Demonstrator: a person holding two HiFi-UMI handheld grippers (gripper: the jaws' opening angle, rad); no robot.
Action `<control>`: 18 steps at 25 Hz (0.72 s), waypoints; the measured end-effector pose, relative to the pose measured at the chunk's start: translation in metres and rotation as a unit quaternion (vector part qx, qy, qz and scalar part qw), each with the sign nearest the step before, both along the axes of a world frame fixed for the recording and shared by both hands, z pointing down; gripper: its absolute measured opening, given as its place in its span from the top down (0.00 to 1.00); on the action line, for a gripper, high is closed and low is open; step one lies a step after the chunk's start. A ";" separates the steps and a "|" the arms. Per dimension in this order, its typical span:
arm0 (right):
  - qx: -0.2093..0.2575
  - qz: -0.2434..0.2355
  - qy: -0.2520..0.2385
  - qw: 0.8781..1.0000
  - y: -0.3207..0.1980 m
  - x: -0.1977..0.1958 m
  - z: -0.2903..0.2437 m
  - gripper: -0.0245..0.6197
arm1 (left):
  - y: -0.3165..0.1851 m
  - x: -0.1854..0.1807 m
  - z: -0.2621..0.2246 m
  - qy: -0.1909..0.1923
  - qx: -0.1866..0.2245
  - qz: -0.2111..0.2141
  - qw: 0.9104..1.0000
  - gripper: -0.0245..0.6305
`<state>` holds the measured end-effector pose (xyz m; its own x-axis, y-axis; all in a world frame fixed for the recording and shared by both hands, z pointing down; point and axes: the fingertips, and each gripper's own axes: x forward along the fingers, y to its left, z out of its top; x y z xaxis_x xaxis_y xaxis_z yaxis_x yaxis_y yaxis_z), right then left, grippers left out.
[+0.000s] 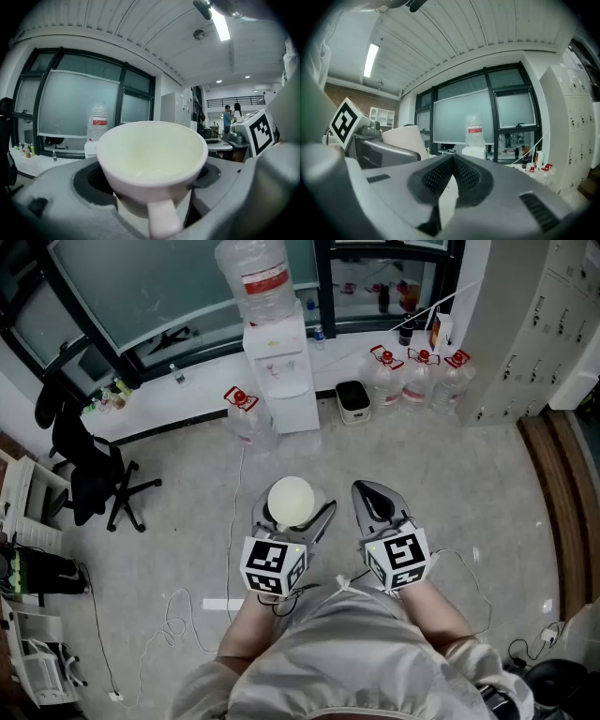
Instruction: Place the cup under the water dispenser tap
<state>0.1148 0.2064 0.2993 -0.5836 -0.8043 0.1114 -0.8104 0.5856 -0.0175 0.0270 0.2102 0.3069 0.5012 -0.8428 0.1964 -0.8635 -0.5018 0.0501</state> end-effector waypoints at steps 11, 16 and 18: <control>-0.008 0.010 0.000 1.000 -0.005 0.018 0.008 0.92 | -0.005 0.020 0.010 0.000 -0.010 0.008 1.000 0.25; -0.033 0.027 -0.018 0.999 -0.011 0.032 0.014 0.92 | -0.011 0.025 0.011 0.003 -0.014 0.004 1.000 0.25; -0.037 0.027 -0.016 0.999 -0.011 0.035 0.017 0.92 | -0.010 0.025 0.013 0.004 -0.018 -0.002 1.000 0.25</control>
<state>0.1501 0.1958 0.3168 -0.5434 -0.8254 0.1531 -0.8394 0.5367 -0.0854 0.0519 0.1998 0.3197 0.5002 -0.8368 0.2226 -0.8646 -0.4968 0.0752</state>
